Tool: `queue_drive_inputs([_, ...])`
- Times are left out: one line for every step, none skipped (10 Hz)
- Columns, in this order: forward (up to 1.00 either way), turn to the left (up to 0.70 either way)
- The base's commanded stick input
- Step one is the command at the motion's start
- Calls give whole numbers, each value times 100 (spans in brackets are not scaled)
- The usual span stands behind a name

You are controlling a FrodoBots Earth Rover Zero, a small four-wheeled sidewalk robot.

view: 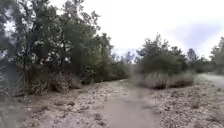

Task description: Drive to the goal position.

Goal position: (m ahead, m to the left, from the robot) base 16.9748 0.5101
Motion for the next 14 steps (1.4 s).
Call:
queue_drive_inputs([45, 0])
queue_drive_inputs([45, 0])
queue_drive_inputs([45, 0])
queue_drive_inputs([45, 0])
queue_drive_inputs([45, 0])
queue_drive_inputs([45, 0])
queue_drive_inputs([45, 0])
queue_drive_inputs([45, 0])
queue_drive_inputs([45, 0])
queue_drive_inputs([45, 0])
queue_drive_inputs([45, 0])
queue_drive_inputs([45, 0])
queue_drive_inputs([45, 0])
queue_drive_inputs([45, 0])
